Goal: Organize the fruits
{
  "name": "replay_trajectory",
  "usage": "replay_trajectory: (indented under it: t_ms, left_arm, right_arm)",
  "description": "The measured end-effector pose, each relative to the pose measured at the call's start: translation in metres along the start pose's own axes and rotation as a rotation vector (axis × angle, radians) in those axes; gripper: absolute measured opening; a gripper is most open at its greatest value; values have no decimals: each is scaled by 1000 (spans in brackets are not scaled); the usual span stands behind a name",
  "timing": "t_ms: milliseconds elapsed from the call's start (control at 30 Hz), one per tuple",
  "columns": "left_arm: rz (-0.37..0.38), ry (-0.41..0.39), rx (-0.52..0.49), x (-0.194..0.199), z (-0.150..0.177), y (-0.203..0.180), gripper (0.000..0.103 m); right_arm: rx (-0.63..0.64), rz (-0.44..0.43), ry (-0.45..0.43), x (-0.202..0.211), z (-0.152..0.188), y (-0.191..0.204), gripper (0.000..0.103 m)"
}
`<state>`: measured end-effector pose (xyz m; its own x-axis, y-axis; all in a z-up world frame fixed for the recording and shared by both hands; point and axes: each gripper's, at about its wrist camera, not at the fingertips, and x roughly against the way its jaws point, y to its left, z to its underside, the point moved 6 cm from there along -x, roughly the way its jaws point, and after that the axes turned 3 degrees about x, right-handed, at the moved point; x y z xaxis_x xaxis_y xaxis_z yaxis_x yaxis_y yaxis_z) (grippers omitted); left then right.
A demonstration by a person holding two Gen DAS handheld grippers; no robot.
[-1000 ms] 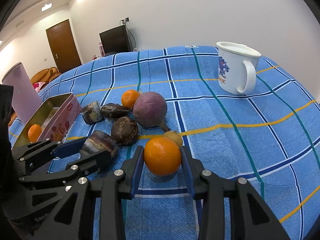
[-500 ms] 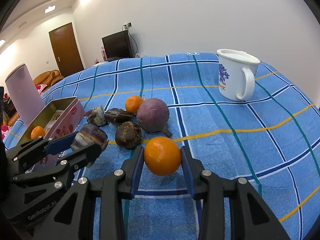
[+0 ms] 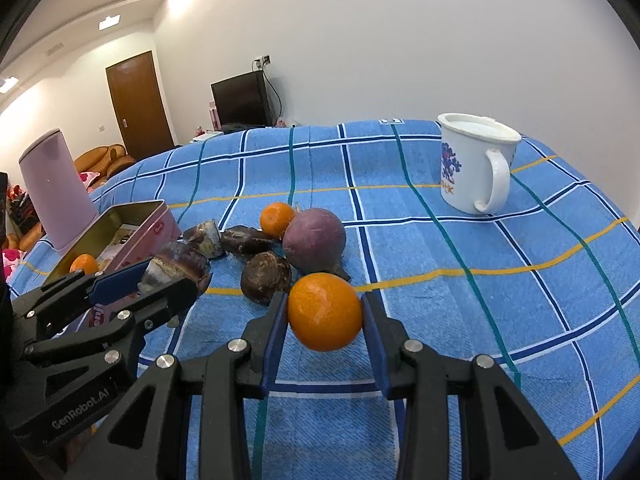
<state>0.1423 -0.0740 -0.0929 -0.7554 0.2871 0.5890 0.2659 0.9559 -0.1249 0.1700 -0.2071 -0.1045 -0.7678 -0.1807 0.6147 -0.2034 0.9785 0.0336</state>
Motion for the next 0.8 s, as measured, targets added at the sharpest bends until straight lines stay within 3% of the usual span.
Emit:
replay_trajectory:
  t_ms: [800]
  left_arm:
    - [-27,-75,-7,14,-2,1,41]
  right_arm:
    - [17,-12,-51,11,-3,3,39]
